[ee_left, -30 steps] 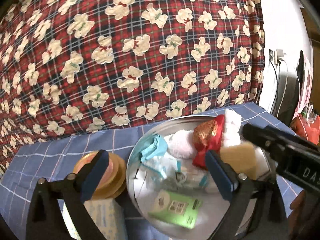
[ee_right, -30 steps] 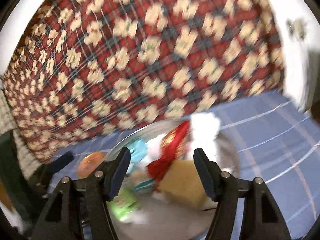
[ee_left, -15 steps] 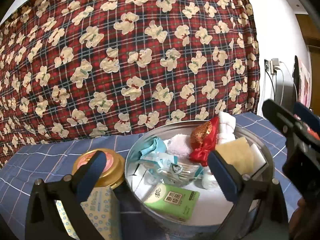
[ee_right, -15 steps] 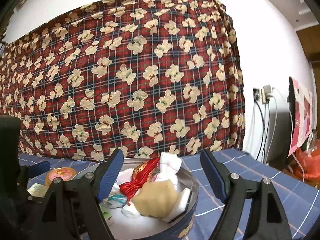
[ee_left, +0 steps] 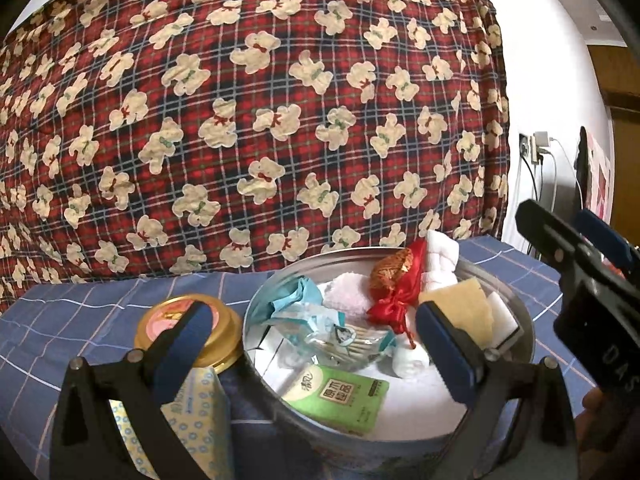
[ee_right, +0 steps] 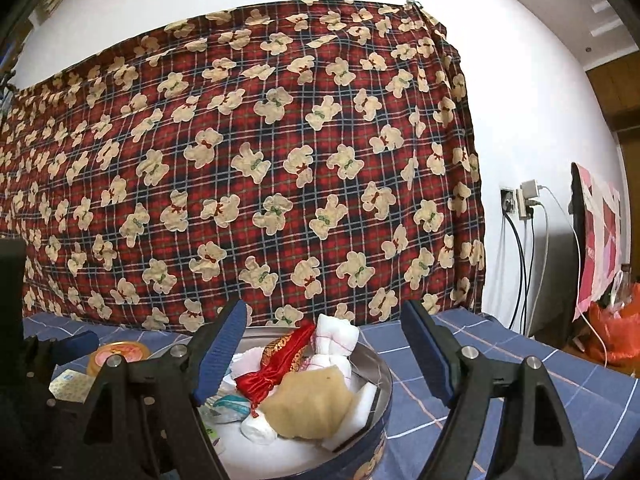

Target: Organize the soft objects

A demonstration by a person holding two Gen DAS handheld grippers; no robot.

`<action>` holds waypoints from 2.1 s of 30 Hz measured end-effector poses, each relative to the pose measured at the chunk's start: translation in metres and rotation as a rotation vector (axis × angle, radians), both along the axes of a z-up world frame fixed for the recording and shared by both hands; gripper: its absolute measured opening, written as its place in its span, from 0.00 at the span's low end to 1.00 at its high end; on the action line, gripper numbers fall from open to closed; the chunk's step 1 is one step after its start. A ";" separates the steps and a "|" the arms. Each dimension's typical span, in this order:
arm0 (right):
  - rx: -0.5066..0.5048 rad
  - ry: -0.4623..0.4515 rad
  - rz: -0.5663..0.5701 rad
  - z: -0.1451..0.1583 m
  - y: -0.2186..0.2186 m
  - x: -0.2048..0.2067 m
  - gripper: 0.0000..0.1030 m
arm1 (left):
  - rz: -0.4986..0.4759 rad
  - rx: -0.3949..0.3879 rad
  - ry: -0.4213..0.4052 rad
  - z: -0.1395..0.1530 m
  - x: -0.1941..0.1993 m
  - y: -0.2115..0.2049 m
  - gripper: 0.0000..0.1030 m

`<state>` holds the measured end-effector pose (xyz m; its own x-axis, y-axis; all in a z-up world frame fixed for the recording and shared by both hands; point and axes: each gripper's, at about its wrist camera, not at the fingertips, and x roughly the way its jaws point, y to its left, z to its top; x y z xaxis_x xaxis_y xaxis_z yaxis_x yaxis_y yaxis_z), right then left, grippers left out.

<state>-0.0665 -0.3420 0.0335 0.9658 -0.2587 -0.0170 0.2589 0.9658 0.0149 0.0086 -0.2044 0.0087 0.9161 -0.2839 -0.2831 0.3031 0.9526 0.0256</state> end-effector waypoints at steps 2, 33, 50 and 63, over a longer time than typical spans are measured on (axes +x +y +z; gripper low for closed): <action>0.010 0.000 0.000 0.000 -0.001 -0.001 0.79 | 0.004 -0.003 -0.001 0.000 0.000 0.000 1.00; 0.017 -0.001 -0.001 0.000 -0.003 -0.004 0.81 | 0.011 0.002 -0.015 0.001 -0.004 0.001 1.00; 0.017 -0.001 0.000 -0.001 -0.004 -0.003 0.82 | 0.010 0.004 -0.016 0.001 -0.004 0.001 1.00; 0.018 -0.001 0.000 -0.001 -0.004 -0.003 0.83 | 0.011 0.005 -0.016 0.001 -0.005 0.001 1.00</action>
<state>-0.0696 -0.3460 0.0324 0.9658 -0.2585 -0.0204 0.2590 0.9653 0.0328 0.0039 -0.2033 0.0098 0.9236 -0.2723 -0.2699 0.2922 0.9557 0.0355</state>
